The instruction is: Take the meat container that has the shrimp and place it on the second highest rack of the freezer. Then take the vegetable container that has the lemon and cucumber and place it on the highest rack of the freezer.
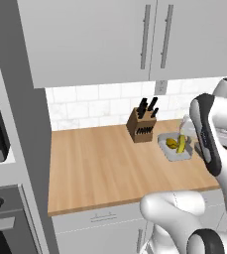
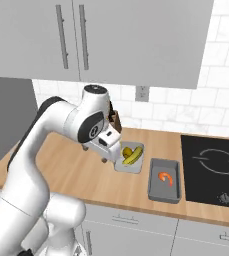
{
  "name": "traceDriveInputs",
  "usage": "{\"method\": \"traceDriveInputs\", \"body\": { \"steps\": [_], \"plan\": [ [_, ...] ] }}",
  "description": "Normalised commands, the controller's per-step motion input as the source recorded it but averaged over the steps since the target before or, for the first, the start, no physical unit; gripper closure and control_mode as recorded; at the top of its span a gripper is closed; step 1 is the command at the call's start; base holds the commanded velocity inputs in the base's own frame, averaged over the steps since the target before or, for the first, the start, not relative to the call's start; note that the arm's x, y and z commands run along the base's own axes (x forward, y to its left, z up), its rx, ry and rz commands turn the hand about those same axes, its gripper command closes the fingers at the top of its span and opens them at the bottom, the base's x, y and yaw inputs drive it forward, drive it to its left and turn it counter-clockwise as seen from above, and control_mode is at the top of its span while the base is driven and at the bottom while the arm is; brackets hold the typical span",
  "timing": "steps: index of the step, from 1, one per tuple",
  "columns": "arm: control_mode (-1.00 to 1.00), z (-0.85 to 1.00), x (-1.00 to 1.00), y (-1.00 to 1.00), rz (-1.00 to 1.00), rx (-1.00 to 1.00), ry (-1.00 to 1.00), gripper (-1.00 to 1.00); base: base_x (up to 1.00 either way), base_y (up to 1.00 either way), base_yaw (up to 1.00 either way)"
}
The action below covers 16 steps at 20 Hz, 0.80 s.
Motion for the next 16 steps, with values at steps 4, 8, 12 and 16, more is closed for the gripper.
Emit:
{"method": "traceDriveInputs", "body": {
  "steps": [4, 8, 12, 16],
  "plan": [
    [-1.0, -0.65, -0.05, -1.0, -0.34, 0.06, 0.15, -1.0, 0.0, 0.0, 0.0],
    [-1.0, -0.64, 0.01, -1.0, -0.39, 0.02, 0.17, -1.0, 0.0, 0.0, 0.0],
    [-1.0, -0.53, 0.04, -0.99, -0.37, 0.03, 0.15, -1.0, 0.0, 0.0, 0.0],
    [-1.0, -0.5, 0.0, -0.94, -0.32, 0.13, 0.07, -1.0, 0.0, 0.0, 0.0]
  ]
}}
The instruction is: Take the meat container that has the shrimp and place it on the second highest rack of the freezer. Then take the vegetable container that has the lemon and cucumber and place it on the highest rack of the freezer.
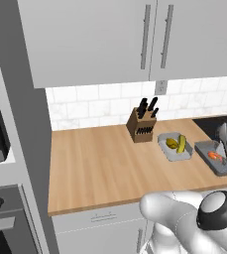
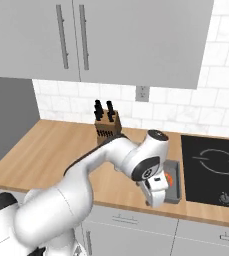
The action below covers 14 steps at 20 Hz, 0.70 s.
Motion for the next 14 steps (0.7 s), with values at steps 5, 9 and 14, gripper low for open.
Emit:
{"method": "traceDriveInputs", "body": {
  "steps": [5, 9, 14],
  "plan": [
    [-1.0, -0.31, 0.15, -0.67, -0.19, 0.15, 0.0, -1.0, 0.0, 0.0, 0.0],
    [-1.0, -0.13, 0.18, -0.09, -0.08, 0.06, 0.0, -1.0, 0.0, 0.0, 0.0],
    [-1.0, -0.27, 0.24, 0.0, -0.02, 0.0, 0.0, -1.0, 0.0, 0.0, 0.0]
  ]
}}
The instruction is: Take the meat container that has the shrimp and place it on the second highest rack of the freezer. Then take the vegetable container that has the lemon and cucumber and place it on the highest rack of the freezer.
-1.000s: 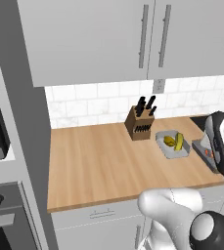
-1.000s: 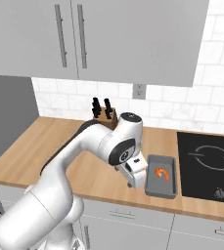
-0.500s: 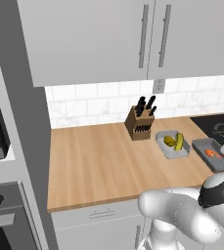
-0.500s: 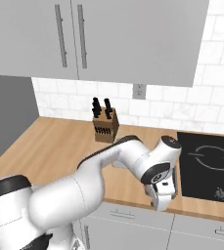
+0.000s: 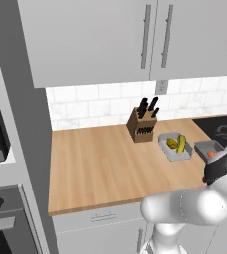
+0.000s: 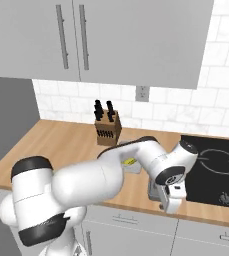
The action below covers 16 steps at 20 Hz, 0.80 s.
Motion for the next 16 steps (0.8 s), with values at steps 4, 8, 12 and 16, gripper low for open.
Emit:
{"method": "traceDriveInputs", "body": {
  "steps": [4, 8, 12, 16],
  "plan": [
    [-1.0, -0.35, 0.44, 0.0, -0.02, 0.0, 0.0, -1.0, 0.0, 0.0, 0.0],
    [-1.0, -0.28, 0.44, 0.0, -0.03, 0.01, 0.0, -1.0, 0.0, 0.0, 0.0],
    [-1.0, -0.28, 0.17, 0.0, -0.02, 0.01, 0.0, -1.0, 0.0, 0.0, 0.0],
    [-1.0, -0.2, 0.29, -0.06, 0.0, 0.0, 0.01, -1.0, 0.0, 0.0, 0.0]
  ]
}}
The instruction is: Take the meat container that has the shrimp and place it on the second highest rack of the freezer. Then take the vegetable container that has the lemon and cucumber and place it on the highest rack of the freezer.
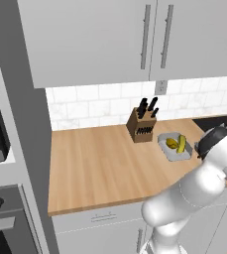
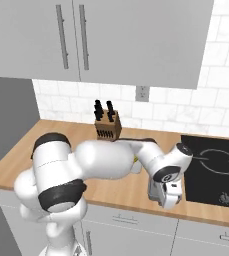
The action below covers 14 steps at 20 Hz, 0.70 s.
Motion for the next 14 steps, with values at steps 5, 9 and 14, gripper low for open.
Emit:
{"method": "traceDriveInputs", "body": {
  "steps": [5, 9, 14],
  "plan": [
    [-1.0, -0.12, 0.36, -0.16, 0.0, 0.0, 0.01, -1.0, 0.0, 0.0, 0.0],
    [-1.0, -0.34, -0.01, -0.29, 0.0, 0.0, 0.0, -1.0, 0.0, 0.0, 0.0],
    [-1.0, -0.39, 0.06, -0.23, 0.0, 0.0, 0.0, -1.0, 0.0, 0.0, 0.0]
  ]
}}
